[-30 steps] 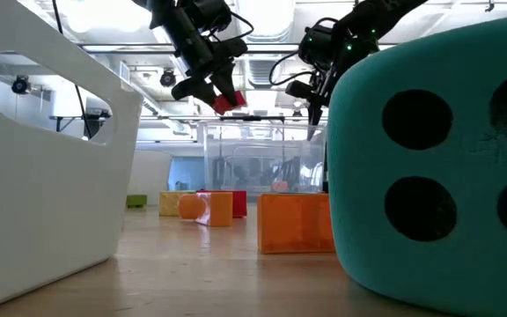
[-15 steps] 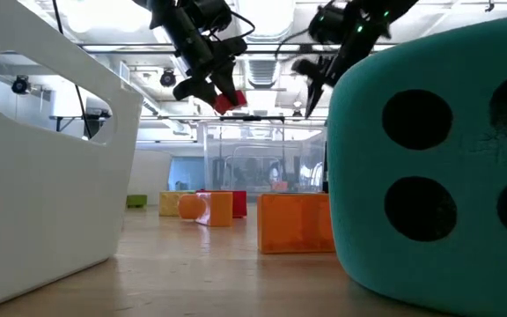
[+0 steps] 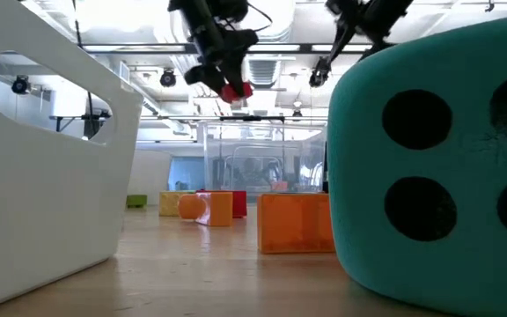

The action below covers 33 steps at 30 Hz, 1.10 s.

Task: Pick & Place Toys
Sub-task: Put the red game piece into the transparent bin

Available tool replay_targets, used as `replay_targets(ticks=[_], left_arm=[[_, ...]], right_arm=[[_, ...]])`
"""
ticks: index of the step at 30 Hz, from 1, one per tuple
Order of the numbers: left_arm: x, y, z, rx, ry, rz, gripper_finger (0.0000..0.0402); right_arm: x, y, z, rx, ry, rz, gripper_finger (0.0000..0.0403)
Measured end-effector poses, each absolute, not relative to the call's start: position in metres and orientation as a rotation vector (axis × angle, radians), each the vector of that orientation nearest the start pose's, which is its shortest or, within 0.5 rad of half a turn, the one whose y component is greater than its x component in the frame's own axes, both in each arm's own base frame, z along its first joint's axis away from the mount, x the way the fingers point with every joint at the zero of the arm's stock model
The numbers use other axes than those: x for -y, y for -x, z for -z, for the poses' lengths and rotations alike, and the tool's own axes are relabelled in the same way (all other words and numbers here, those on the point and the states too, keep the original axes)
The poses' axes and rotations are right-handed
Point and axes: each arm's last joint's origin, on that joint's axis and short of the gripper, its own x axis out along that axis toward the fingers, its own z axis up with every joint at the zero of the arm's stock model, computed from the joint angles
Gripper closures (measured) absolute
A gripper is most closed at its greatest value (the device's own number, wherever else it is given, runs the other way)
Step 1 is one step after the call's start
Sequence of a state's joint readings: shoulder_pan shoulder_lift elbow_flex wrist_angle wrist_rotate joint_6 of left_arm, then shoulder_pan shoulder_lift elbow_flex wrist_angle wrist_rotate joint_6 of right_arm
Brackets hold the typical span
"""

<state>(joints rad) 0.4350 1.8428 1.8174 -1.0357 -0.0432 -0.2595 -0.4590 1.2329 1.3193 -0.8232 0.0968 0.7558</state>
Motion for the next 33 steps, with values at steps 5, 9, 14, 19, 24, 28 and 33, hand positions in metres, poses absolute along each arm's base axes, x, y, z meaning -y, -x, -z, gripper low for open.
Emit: replay_targets(ticks=[5,9,14,19,24,28,33], left_arm=[[-0.167,-0.365,-0.309,-1.056,0.4,-0.511,0.0238],[-0.17,-0.37,-0.296,-1.106,0.326,-0.46,0.0238],[-0.173,-0.377,-0.281,-1.153,0.264,-0.399,0.0238],[-0.18,-0.38,-0.271,-1.107,0.534,-0.563,0.0238],[-0.18,-0.385,-0.273,-1.02,0.639,-0.621,0.0238],[-0.181,-0.388,-0.27,-1.011,0.638,-0.635,0.0238],[-0.184,-0.394,-0.252,-1.065,0.598,-0.611,0.0238]], right_arm=[[0.092,-0.197,-0.386,-0.441,-0.821,0.73,0.0153],[0.079,-0.187,-0.396,-0.404,-0.805,0.68,0.0153],[0.071,-0.182,-0.401,-0.388,-0.794,0.643,0.0153],[0.066,-0.185,-0.4,-0.406,-0.791,0.62,0.0153],[0.064,-0.195,-0.395,-0.442,-0.788,0.606,0.0153],[0.064,-0.204,-0.389,-0.472,-0.786,0.603,0.0153],[0.063,-0.209,-0.386,-0.488,-0.801,0.604,0.0153]])
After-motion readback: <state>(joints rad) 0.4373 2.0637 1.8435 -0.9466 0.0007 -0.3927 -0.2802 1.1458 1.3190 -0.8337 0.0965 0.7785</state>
